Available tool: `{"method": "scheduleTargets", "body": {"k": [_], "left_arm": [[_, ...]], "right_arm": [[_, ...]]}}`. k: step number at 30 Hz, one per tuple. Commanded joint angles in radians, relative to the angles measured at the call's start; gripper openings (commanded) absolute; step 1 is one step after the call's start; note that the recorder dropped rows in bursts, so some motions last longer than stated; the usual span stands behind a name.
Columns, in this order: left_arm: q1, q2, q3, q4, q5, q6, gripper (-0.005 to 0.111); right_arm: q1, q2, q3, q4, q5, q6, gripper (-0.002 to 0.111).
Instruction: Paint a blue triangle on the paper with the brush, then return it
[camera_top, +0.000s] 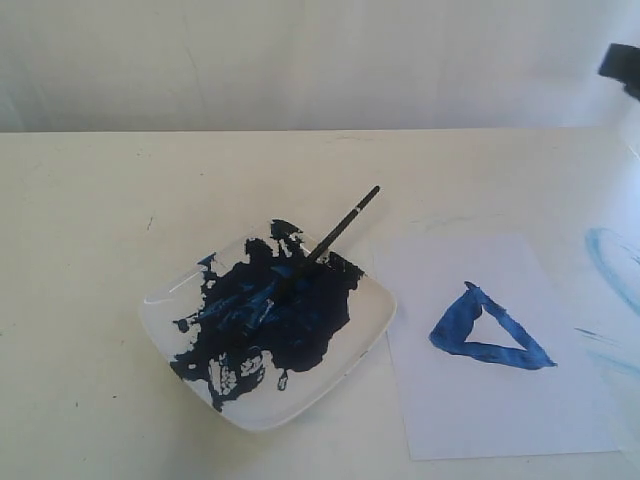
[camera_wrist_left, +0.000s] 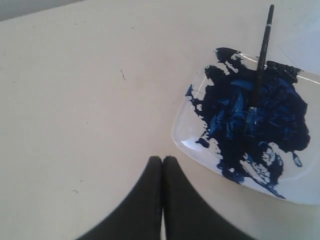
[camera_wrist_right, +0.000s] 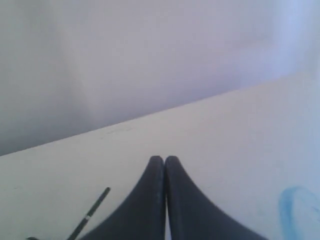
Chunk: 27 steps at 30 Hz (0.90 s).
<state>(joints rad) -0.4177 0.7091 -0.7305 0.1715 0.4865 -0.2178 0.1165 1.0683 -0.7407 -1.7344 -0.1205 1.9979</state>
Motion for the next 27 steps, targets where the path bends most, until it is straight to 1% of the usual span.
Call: {"method": "scheduleTargets", "body": {"k": [1, 5, 8, 11, 15, 23, 25, 27], "left_arm": [[0.002, 0.027, 0.018, 0.04, -0.041, 0.016, 0.0], [0.002, 0.061, 0.083, 0.038, -0.095, -0.003, 0.0], [0.002, 0.066, 0.113, 0.038, -0.087, -0.003, 0.0], [0.002, 0.066, 0.118, 0.038, -0.087, -0.003, 0.0], [0.002, 0.066, 0.117, 0.04, -0.119, -0.003, 0.0], [0.002, 0.054, 0.119, 0.04, -0.119, -0.003, 0.0], [0.02, 0.021, 0.134, 0.039, -0.121, -0.003, 0.0], [0.063, -0.031, 0.159, 0.023, -0.134, -0.003, 0.0]], "right_arm": [[-0.003, -0.134, 0.104, -0.01, 0.072, -0.166, 0.0], [-0.003, -0.15, 0.148, -0.01, 0.086, -0.253, 0.0], [-0.003, -0.148, 0.163, -0.01, 0.092, -0.258, 0.0], [-0.003, -0.148, 0.161, -0.01, 0.092, -0.258, 0.0], [-0.003, -0.148, 0.161, -0.01, 0.092, -0.258, 0.0], [-0.003, -0.148, 0.161, -0.01, 0.09, -0.258, 0.0], [-0.003, -0.148, 0.161, -0.01, 0.09, -0.258, 0.0], [-0.003, -0.148, 0.161, -0.01, 0.092, -0.258, 0.0]]}}
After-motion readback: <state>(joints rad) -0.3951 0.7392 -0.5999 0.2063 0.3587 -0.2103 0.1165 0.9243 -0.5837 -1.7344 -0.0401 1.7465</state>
